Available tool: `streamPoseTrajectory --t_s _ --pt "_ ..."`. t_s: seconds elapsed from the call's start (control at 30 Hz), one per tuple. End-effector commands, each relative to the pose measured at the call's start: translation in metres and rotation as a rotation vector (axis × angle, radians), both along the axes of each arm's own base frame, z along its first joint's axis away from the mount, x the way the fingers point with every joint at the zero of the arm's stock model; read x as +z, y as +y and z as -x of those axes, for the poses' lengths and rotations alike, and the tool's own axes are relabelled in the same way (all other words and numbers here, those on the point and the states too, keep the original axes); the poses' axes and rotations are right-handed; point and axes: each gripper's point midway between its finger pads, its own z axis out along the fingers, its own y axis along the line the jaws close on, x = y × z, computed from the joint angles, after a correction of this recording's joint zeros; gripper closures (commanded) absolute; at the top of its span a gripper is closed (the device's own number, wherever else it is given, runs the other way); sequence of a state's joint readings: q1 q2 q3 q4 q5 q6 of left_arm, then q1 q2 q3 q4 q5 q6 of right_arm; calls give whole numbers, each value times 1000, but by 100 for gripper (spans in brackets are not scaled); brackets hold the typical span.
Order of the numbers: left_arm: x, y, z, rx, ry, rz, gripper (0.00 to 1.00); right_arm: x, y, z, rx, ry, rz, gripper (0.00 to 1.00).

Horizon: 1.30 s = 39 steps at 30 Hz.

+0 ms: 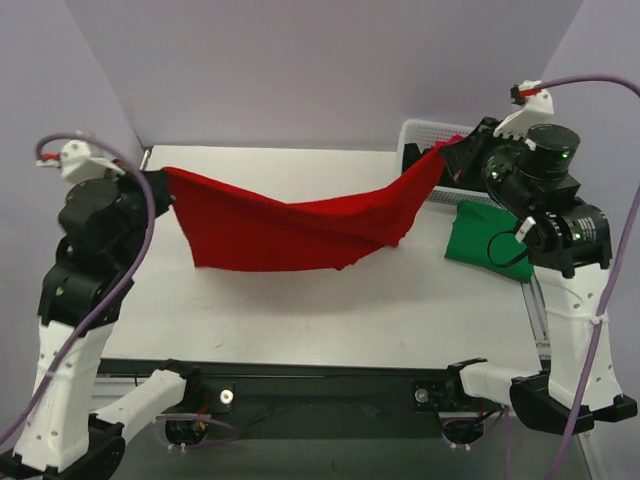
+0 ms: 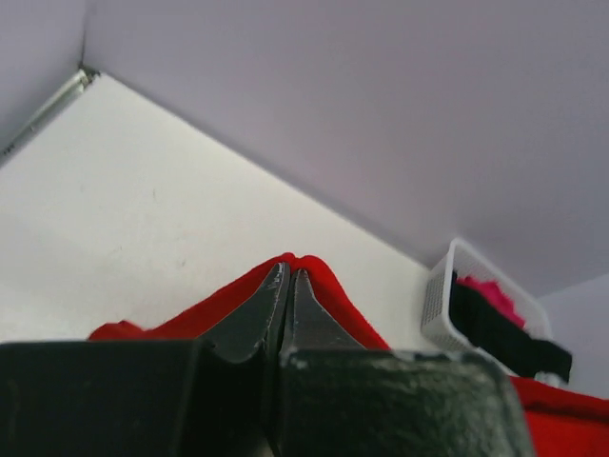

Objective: Fold and stack the t-shirts
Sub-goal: Flatten out the tshirt

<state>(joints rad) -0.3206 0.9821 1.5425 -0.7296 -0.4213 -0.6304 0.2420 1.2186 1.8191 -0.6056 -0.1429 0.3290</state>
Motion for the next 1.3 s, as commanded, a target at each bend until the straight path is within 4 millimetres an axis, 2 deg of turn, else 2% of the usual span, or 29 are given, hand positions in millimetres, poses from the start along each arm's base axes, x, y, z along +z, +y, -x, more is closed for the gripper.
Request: streamPoseTrajectory --t_s 0.0,0.03,0.07,0.13,0.17,0.2,0.27,0.33,0.4,0.43,0.5,0.53,0.6,0.63,0.67,0.7,0.73,0.77,0.8,0.9,1.03,1.17,1.2,1.23,1.27 --pt "63 53 51 201 -236 38 100 62 -4 27 33 -217 0 100" --pt "65 62 60 233 -261 38 100 76 -7 40 36 -268 -7 100" --pt "80 74 82 269 -337 67 100 83 -8 46 40 -301 -9 100" --pt "88 94 103 345 -389 67 100 108 -12 62 35 -401 -24 100" --pt "97 106 121 389 -438 90 100 114 -13 67 34 -427 -28 100" --pt "100 111 129 406 -456 93 100 125 -15 72 31 -470 -38 100" --pt "106 119 140 436 -482 83 100 135 -15 76 32 -499 -59 100" --pt "105 122 142 453 -477 65 100 140 -12 70 39 -511 -79 100" --pt "98 118 130 445 -442 39 100 141 -5 60 60 -508 -90 100" --pt "93 115 123 439 -421 31 100 132 0 43 65 -474 -86 100" --pt "72 104 95 421 -334 -18 100 119 7 21 75 -431 -82 100" --pt "61 99 83 417 -297 -37 100 102 14 -3 78 -377 -71 100" --pt "33 87 52 400 -220 -72 100 84 22 -27 91 -327 -58 100" --pt "27 83 43 386 -207 -85 100 64 29 -50 98 -270 -47 100" --pt "23 74 26 360 -201 -96 100 54 32 -61 102 -247 -39 100" --pt "14 69 16 350 -181 -114 100 33 37 -81 106 -196 -23 100" --pt "11 69 9 351 -170 -127 100 24 40 -91 111 -174 -18 100" --pt "4 62 -7 331 -144 -146 100 15 42 -98 113 -152 -14 100" --pt "4 61 -13 326 -136 -154 100 -1 45 -112 113 -115 -6 100" --pt "-5 56 -35 291 -100 -151 100 -13 53 -129 129 -84 -10 100" --pt "12 59 -40 282 -135 -108 100 9 57 -130 143 -123 -31 100" --pt "54 63 -19 282 -249 -69 100 45 54 -118 144 -198 -47 100" --pt "60 62 -15 272 -271 -64 100 62 52 -109 146 -236 -53 100" --pt "73 62 -4 261 -320 -47 100 68 51 -104 146 -251 -54 100" --pt "77 62 2 258 -340 -21 100 77 49 -99 145 -276 -56 100"
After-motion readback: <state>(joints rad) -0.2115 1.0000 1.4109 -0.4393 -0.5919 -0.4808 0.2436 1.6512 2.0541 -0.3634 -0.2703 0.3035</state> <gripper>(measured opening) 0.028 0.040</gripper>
